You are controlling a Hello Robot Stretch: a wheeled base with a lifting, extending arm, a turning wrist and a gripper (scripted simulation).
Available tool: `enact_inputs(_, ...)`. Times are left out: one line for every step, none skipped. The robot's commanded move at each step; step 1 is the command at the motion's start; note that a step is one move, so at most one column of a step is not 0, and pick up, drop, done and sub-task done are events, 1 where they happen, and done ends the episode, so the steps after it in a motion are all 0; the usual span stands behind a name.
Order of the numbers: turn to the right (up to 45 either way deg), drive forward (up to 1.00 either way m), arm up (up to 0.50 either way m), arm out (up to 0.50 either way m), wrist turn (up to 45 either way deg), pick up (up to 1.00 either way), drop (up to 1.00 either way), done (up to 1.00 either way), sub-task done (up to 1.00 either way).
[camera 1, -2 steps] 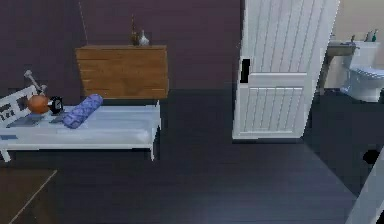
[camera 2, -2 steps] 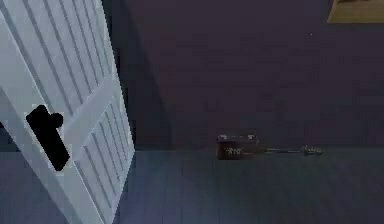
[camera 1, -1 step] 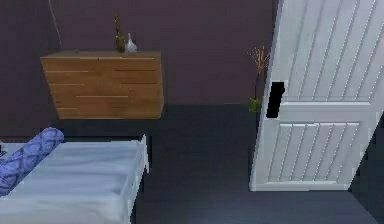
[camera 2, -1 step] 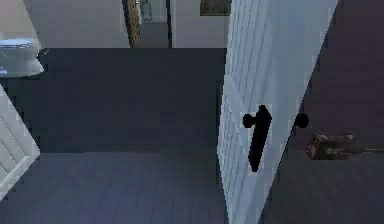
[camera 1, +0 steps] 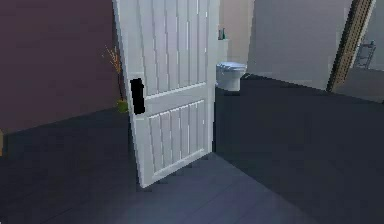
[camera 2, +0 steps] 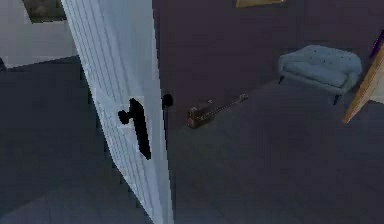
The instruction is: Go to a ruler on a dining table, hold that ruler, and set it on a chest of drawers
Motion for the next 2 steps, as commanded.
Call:
enact_inputs(0.0, 0.5, 0.0, 0.0, 0.0, 0.0, 0.0, 0.0, 0.0)
enact_inputs(45.0, 0.0, 0.0, 0.0, 0.0, 0.0, 0.0, 0.0, 0.0)
